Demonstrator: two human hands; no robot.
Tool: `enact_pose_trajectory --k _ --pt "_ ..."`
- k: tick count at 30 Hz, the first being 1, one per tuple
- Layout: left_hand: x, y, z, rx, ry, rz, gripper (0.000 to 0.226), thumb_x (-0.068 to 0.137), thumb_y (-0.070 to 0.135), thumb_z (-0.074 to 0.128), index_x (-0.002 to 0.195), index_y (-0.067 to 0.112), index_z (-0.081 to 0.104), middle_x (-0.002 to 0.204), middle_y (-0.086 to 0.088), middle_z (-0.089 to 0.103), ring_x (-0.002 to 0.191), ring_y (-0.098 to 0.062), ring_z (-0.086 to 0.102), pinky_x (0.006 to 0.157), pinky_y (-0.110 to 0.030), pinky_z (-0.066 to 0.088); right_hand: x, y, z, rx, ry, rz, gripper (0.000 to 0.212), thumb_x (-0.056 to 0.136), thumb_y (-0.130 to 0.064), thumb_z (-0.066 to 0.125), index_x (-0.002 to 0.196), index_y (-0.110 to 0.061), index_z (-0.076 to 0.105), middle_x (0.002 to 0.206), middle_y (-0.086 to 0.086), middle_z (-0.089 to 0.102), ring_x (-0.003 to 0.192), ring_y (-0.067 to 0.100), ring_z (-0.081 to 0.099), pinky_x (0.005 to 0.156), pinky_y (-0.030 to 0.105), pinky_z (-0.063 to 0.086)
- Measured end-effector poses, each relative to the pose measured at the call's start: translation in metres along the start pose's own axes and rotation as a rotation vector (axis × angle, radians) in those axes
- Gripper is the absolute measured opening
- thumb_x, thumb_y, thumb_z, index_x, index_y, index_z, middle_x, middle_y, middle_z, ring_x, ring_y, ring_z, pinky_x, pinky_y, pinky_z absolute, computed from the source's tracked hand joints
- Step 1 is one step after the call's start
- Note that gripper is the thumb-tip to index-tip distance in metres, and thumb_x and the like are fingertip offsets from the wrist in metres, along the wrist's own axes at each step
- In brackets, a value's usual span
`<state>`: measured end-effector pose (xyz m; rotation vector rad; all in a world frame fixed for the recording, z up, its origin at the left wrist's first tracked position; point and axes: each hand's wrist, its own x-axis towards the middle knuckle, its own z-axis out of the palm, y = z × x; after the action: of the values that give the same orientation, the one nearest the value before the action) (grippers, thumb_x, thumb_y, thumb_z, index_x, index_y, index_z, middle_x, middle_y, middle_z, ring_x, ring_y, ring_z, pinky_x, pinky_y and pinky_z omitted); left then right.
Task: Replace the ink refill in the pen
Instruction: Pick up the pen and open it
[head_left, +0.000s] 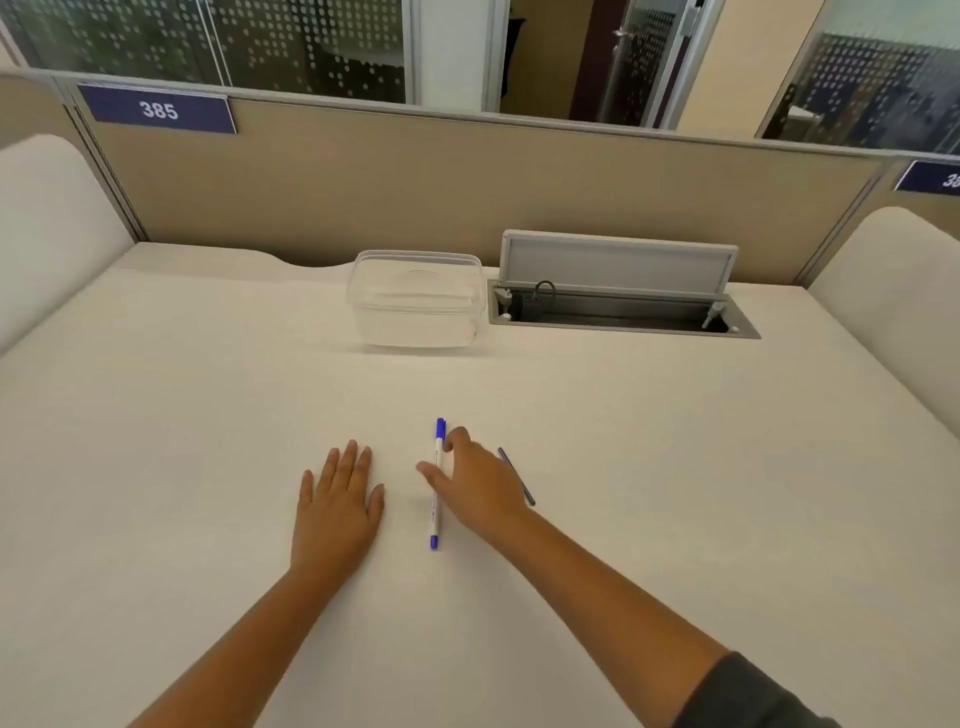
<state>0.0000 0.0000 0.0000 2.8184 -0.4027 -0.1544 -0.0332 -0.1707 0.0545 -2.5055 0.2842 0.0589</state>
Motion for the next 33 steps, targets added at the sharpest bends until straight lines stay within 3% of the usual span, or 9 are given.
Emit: enact_pose_trajectory --k 3,7,13,18,21,23,26,29,33 --pt "-0.004 0.002 -0.003 0.023 0.062 0.014 0.053 0.097 0.040 0.023 0.144 0.016 0.024 0.155 -0.005 0.023 0.144 -0.022 0.018 0.116 -0.046 0.014 -0.001 -0.002 0.014 -0.125 -0.139 0.127 0.051 0.087 -0.052 0.050 0.112 -0.009 0.042 0.101 0.010 0.065 0.091 0.030 0.063 0.064 0.033 0.040" --pt "-0.025 0.011 -0.008 0.035 0.061 0.339 0.075 0.096 0.050 0.006 0.116 0.007 0.063 0.117 -0.009 0.068 0.105 -0.032 0.065 0.086 -0.051 0.051 0.002 0.005 0.021 -0.139 -0.209 0.160 0.026 0.087 -0.037 0.050 0.091 -0.011 0.047 0.096 0.011 0.065 0.081 0.030 0.061 0.059 0.031 0.037" --pt "-0.037 0.015 -0.007 0.044 0.019 0.363 0.078 0.088 0.065 0.015 0.123 0.010 0.057 0.126 -0.007 0.063 0.112 -0.031 0.061 0.090 -0.049 0.048 0.001 0.027 0.008 0.439 -0.285 0.191 0.021 0.087 -0.025 0.048 0.068 -0.017 0.051 0.060 0.001 0.064 0.037 0.004 0.052 0.044 0.018 0.044" --pt "-0.038 0.016 -0.010 -0.118 0.063 0.367 0.084 0.081 0.073 0.018 0.122 0.011 0.058 0.126 -0.005 0.062 0.121 -0.030 0.054 0.104 -0.047 0.032 -0.023 0.044 0.004 0.901 -0.207 0.153 0.015 0.089 -0.014 0.055 0.075 -0.016 0.051 0.062 -0.001 0.070 0.046 0.009 0.058 0.044 0.019 0.047" --pt "-0.035 0.014 -0.009 -0.348 0.094 0.266 0.080 0.075 0.076 0.028 0.127 0.020 0.053 0.133 0.011 0.048 0.137 -0.015 0.031 0.116 -0.038 0.013 -0.039 0.047 0.004 1.017 -0.210 0.140 0.010 0.089 -0.019 0.060 0.079 -0.018 0.057 0.074 0.001 0.073 0.058 0.012 0.064 0.050 0.022 0.051" --pt "-0.031 0.014 -0.013 -0.574 0.082 0.099 0.055 0.081 0.058 0.049 0.126 0.027 0.053 0.142 0.009 0.041 0.139 -0.011 0.025 0.116 -0.036 0.015 -0.045 0.045 0.002 1.100 -0.196 0.145 0.012 0.093 -0.023 0.052 0.086 -0.019 0.061 0.084 0.002 0.072 0.064 0.013 0.064 0.051 0.025 0.052" --pt "-0.025 0.027 -0.017 -0.781 0.018 -0.054 0.033 0.089 0.032 0.055 0.122 0.031 0.057 0.146 -0.003 0.041 0.137 -0.016 0.034 0.109 -0.034 0.027 -0.051 0.038 -0.002 1.169 -0.179 0.136 0.028 0.097 -0.036 0.041 0.099 -0.022 0.065 0.097 -0.001 0.071 0.076 0.013 0.065 0.058 0.028 0.054" --pt "-0.026 0.047 -0.022 -0.932 -0.024 -0.049 0.026 0.092 0.031 0.051 0.114 0.027 0.064 0.127 0.004 0.060 0.123 -0.012 0.050 0.100 -0.025 0.035 -0.054 0.027 -0.001 1.293 -0.190 0.152 0.046 0.096 -0.049 0.028 0.103 -0.024 0.065 0.095 -0.001 0.072 0.078 0.014 0.066 0.061 0.030 0.055" --pt "-0.030 0.063 -0.029 -1.259 -0.033 -0.197 0.023 0.089 0.037 0.053 0.106 0.028 0.067 0.107 0.009 0.069 0.107 -0.012 0.060 0.093 -0.030 0.044 -0.055 0.017 0.001 1.447 -0.189 0.191 0.049 0.095 -0.050 0.026 0.104 -0.024 0.066 0.092 0.001 0.071 0.074 0.015 0.065 0.061 0.029 0.054"
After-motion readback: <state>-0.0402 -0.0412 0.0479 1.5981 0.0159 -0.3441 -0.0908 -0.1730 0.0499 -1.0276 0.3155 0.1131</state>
